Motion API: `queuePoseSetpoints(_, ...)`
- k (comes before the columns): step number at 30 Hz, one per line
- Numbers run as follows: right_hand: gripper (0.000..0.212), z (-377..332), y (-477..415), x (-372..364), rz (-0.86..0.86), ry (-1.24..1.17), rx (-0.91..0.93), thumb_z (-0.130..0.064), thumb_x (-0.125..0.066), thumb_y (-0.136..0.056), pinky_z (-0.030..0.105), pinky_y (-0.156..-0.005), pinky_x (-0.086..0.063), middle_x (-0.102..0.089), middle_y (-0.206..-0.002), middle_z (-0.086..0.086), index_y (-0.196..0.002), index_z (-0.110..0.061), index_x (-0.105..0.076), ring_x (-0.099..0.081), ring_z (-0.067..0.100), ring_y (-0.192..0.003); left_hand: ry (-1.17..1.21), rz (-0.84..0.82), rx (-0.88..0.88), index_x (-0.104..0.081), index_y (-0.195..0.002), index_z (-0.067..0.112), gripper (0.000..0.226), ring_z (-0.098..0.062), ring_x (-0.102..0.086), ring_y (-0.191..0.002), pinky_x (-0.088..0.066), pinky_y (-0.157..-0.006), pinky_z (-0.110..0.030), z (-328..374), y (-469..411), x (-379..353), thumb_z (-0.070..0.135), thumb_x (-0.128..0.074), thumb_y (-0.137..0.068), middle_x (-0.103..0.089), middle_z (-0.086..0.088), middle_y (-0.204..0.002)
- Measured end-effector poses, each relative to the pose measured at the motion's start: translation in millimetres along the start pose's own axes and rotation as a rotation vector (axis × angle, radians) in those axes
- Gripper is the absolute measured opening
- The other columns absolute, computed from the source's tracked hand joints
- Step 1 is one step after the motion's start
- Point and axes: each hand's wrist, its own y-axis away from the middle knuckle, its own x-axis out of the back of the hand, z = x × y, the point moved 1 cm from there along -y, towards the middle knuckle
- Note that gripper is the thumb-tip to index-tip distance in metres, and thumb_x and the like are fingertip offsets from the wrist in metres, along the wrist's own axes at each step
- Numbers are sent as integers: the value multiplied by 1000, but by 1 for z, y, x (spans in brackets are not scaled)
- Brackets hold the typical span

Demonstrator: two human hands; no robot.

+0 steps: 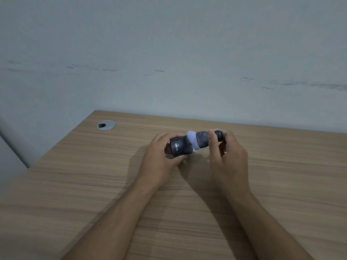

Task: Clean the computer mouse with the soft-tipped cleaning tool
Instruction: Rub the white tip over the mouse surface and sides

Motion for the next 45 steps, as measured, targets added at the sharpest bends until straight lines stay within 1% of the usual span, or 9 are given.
queuePoseSetpoints(5,12,-15,9,-10,-78,21,194,-28,-68,-108,11,-67,-40,-67,-86,-9,-107,-18,-73,-59,6,-69,-106,-2,-26,-76,-132,18,60,-13,-70,-115,-59,-102,-36,1,-2,-3,-7,-84,-78,-78,6,-124)
queuePoseSetpoints(11,17,11,-8,1,35,22,-63,-34,-67,-107,6,-65,-40,-61,-72,-15,-107,-18,-74,-60,0,-66,-36,-11,-96,-74,-135,25,61,-10,-71,-118,-57,-101,-31,5,0,1,19,-95,-78,-77,14,-128)
queuePoseSetpoints(17,18,-14,9,-5,-55,-5,201,-31,-67,-108,15,-65,-43,-68,-84,-8,-107,-15,-74,-59,11,-66,-196,9,-84,-76,-133,17,59,-20,-70,-117,-59,-103,-43,3,-2,-5,-9,-82,-80,-79,2,-125)
queuePoseSetpoints(24,22,13,-7,-2,47,39,-40,-37,-66,-107,8,-63,-39,-62,-75,-13,-108,-17,-75,-57,1,-63,-128,-14,-134,-72,-142,21,68,-16,-69,-119,-55,-103,-29,5,-2,0,17,-96,-79,-76,7,-132)
queuePoseSetpoints(30,18,-3,4,1,-22,-24,106,-33,-67,-107,17,-63,-44,-69,-77,-6,-107,-17,-75,-62,14,-65,16,-36,31,-76,-133,25,67,-2,-73,-108,-59,-95,-22,5,0,0,-4,-88,-74,-79,14,-120)
queuePoseSetpoints(34,14,11,-4,0,16,31,1,-32,-70,-106,7,-64,-40,-64,-74,-15,-105,-19,-76,-60,3,-66,100,-62,33,-75,-135,25,62,-1,-75,-110,-54,-91,-8,9,2,4,11,-96,-79,-80,15,-123)
queuePoseSetpoints(37,18,18,-9,7,31,4,-70,-35,-69,-106,7,-62,-40,-62,-68,-13,-105,-18,-77,-59,2,-63,136,-53,78,-75,-135,28,60,-2,-77,-109,-58,-94,-14,9,3,6,20,-98,-80,-82,15,-121)
queuePoseSetpoints(42,12,5,2,6,-39,-16,59,-31,-72,-106,11,-63,-41,-66,-75,-16,-104,-20,-78,-60,11,-63,128,-51,113,-76,-132,30,57,-4,-78,-108,-64,-96,-30,8,2,5,18,-96,-80,-83,13,-118)
queuePoseSetpoints(45,15,16,-4,3,-22,21,-13,-33,-73,-105,9,-63,-41,-68,-76,-14,-103,-20,-79,-60,7,-64,153,-61,133,-76,-131,32,56,-4,-78,-107,-65,-96,-29,9,3,6,23,-98,-80,-83,14,-117)
